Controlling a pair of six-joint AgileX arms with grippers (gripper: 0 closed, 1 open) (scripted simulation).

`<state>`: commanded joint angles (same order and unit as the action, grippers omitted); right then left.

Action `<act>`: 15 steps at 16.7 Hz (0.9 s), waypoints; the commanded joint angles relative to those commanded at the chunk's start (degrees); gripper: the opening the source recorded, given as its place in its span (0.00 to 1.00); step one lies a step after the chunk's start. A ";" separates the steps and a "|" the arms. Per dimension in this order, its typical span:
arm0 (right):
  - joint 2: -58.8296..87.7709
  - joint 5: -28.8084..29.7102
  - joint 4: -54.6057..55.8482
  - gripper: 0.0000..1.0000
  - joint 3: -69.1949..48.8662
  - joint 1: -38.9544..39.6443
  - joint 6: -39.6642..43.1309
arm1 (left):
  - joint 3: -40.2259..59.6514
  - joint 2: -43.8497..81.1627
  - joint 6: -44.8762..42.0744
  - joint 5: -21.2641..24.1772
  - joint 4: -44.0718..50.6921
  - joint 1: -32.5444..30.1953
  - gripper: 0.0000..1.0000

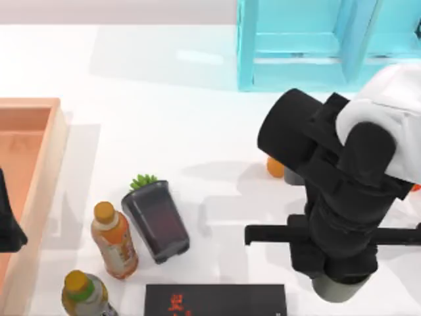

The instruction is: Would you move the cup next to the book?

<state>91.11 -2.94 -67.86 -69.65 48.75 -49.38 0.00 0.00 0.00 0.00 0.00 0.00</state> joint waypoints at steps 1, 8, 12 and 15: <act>0.00 0.00 0.00 0.00 0.00 0.00 0.00 | 0.00 0.00 0.00 0.00 0.00 0.00 1.00; 0.80 -0.06 3.80 0.00 3.63 -0.41 0.17 | 0.00 0.00 0.00 0.00 0.00 0.00 1.00; 1.79 -0.03 13.00 0.00 10.77 -0.44 0.43 | 0.00 0.00 0.00 0.00 0.00 0.00 1.00; 2.49 0.00 15.08 0.00 12.60 -0.46 0.43 | 0.00 0.00 0.00 0.00 0.00 0.00 1.00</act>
<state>93.60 -2.95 -52.78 -57.05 48.29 -48.95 0.00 0.00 0.00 0.00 0.00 0.00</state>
